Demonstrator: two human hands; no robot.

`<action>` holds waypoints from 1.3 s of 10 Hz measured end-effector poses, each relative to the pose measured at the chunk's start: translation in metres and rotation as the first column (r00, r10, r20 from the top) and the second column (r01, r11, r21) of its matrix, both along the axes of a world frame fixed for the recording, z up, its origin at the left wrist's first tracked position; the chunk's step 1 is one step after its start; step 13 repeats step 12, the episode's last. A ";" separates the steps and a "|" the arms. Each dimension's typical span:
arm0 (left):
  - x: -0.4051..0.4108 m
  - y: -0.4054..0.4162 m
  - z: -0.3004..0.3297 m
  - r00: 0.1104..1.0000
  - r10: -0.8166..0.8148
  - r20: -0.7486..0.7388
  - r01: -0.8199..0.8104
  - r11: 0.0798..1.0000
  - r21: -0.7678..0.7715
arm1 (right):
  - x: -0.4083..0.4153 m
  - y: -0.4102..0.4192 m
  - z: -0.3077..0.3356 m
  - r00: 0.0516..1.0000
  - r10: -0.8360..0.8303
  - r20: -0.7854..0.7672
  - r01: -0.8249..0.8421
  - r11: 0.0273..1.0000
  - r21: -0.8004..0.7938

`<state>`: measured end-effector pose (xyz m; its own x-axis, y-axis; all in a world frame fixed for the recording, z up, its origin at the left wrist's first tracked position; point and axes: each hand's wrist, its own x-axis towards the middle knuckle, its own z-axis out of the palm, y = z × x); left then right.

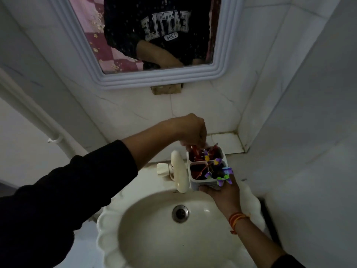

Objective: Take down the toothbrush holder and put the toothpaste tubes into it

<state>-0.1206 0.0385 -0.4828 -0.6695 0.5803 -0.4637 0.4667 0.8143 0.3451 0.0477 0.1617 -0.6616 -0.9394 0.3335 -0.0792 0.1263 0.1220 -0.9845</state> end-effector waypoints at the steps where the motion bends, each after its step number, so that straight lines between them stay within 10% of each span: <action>1: -0.001 0.007 -0.007 0.992 0.128 0.018 -0.130 0.988 0.087 | 0.001 -0.001 0.001 1.000 0.001 0.012 -0.001 1.000 -0.003; 4: 0.000 0.016 -0.038 0.944 0.329 0.033 -0.328 0.944 -0.015 | -0.006 0.012 0.007 0.997 -0.067 0.027 0.065 0.994 0.091; 7: -0.033 0.061 -0.046 0.598 0.682 0.421 -0.792 0.424 0.439 | -0.097 0.081 0.031 0.994 -0.104 -0.017 0.105 0.968 0.229; 8: -0.027 0.074 -0.050 0.597 0.691 0.408 -0.779 0.379 0.499 | -0.113 0.095 0.031 0.994 -0.102 0.038 0.090 0.968 0.233; 13: 0.032 0.029 -0.039 0.793 0.610 -0.005 -0.522 0.684 0.509 | -0.042 0.060 0.047 0.981 -0.094 0.171 0.059 0.978 0.198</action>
